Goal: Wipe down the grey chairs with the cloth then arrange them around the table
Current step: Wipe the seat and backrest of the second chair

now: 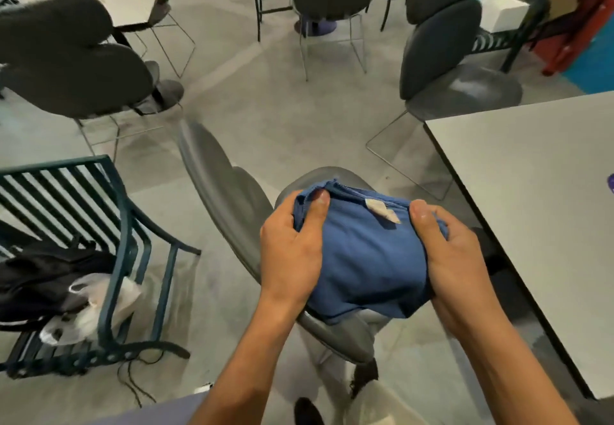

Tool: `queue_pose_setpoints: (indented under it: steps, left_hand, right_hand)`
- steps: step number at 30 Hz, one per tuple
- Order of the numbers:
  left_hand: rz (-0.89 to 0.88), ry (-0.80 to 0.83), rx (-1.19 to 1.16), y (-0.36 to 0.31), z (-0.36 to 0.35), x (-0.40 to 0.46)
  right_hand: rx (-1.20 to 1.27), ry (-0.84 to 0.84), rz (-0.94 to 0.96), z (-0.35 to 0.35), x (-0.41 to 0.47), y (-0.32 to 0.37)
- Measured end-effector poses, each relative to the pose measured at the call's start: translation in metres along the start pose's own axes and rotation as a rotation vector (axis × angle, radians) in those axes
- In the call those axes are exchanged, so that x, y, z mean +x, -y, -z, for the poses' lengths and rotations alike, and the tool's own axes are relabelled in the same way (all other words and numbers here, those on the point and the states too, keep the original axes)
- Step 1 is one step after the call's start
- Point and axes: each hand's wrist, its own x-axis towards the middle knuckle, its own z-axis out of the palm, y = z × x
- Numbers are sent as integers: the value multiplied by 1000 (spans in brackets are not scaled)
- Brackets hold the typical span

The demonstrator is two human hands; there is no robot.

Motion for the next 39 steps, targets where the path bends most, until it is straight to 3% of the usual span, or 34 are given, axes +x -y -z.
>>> queue_pose_setpoints:
  steps: [15, 20, 30, 39]
  left_hand:
    - [-63, 101, 22, -18, -2, 107]
    - [-23, 242, -22, -12, 0, 146]
    - [4, 687, -54, -10, 26, 202]
    - [-4, 786, 6, -6, 36, 195]
  right_hand:
    - [-19, -119, 19, -46, 70, 26]
    - [-77, -250, 26, -66, 83, 25]
    - [-148, -650, 3, -128, 51, 26]
    - [-86, -775, -15, -152, 23, 13]
